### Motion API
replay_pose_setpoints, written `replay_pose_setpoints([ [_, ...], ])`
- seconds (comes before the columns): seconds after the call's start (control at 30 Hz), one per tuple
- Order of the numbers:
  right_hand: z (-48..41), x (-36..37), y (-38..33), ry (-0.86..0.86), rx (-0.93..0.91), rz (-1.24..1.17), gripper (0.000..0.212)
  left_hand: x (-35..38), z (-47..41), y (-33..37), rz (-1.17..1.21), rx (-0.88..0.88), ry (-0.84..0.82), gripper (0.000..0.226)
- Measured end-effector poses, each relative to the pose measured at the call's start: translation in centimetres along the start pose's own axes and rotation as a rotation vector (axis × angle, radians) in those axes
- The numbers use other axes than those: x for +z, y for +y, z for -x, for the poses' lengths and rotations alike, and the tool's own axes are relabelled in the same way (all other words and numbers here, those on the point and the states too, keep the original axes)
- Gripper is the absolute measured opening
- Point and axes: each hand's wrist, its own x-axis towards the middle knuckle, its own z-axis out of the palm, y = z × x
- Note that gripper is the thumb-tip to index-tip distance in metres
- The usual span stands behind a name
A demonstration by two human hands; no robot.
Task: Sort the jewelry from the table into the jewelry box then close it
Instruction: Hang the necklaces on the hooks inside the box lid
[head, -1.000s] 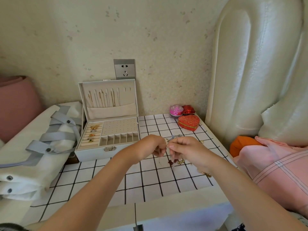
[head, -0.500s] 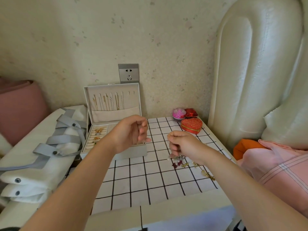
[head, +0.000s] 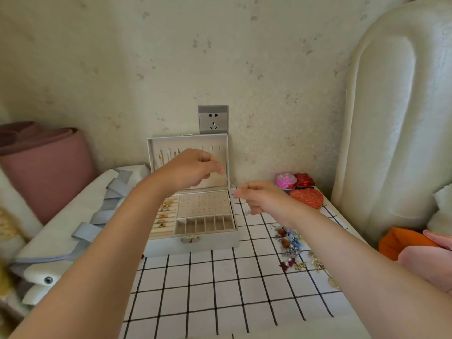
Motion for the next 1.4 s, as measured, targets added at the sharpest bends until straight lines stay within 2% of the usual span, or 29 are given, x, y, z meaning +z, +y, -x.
replay_pose_setpoints([
  [0.17,-3.7,0.9,-1.0,0.020,-0.001,0.143,0.028,-3.0,-2.0,-0.4,0.115,0.025,0.071,0.020],
  [0.33,-7.1,1.5,-2.5,-0.011,-0.040,0.070,0.026,-4.3,-3.8,-1.7,0.255,0.066,0.059,0.018],
  [0.5,-9.9,1.9,-4.7,-0.127,-0.113,-0.127,0.033,-4.0,-6.0,-2.8,0.163,0.081,0.084,0.019],
  [0.67,-12.0,2.2,-5.6,-0.155,-0.160,-0.182,0.017,-4.1,-7.8,-3.8,0.092,0.064,0.053,0.017],
  [0.83,-13.7,1.6,-4.1,0.020,-0.174,0.010,0.019,-5.0,-9.2,-6.1,0.018,0.005,0.025,0.019],
  [0.97,-14.8,1.4,-3.5,0.243,-0.176,0.204,0.016,-4.9,-10.0,-8.1,0.053,-0.038,0.033,0.025],
  [1.23,-17.5,2.4,-1.9,0.657,-0.342,0.303,0.009,-0.8,-12.9,-10.1,-0.046,0.006,0.546,0.026],
  [1.4,-18.2,3.6,-1.6,0.830,-0.371,0.295,0.015,0.8,-13.9,-10.2,-0.074,0.012,0.697,0.033],
])
